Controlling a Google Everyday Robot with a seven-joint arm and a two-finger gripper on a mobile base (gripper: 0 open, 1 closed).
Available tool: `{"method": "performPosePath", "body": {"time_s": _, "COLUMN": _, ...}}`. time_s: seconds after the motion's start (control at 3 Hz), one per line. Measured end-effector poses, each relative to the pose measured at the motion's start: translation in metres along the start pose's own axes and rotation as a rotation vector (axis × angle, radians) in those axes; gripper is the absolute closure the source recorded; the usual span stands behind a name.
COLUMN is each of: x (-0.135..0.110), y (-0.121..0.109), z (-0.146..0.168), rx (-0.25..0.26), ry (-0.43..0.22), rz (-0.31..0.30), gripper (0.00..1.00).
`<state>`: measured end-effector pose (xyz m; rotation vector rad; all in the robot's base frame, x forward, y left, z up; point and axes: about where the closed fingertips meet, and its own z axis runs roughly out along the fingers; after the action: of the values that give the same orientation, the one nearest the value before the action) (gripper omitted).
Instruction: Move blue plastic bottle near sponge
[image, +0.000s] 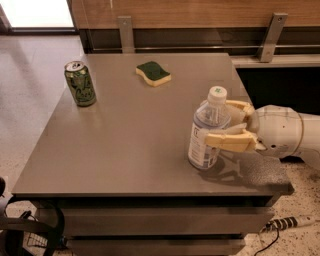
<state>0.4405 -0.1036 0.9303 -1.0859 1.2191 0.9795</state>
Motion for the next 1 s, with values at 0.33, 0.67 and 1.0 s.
{"method": "performPosePath", "body": {"time_s": 0.33, "x": -0.003, "y": -0.007, "z": -0.001, "rx": -0.004, "ry": 0.0, "rz": -0.008, "gripper": 1.0}}
{"method": "performPosePath", "body": {"time_s": 0.67, "x": -0.01, "y": -0.043, "z": -0.014, "rx": 0.04, "ry": 0.009, "rz": -0.005, "gripper": 1.0}}
{"method": "performPosePath", "body": {"time_s": 1.0, "x": -0.029, "y": -0.117, "z": -0.042, "rx": 0.165, "ry": -0.014, "rz": 0.002, "gripper": 1.0}}
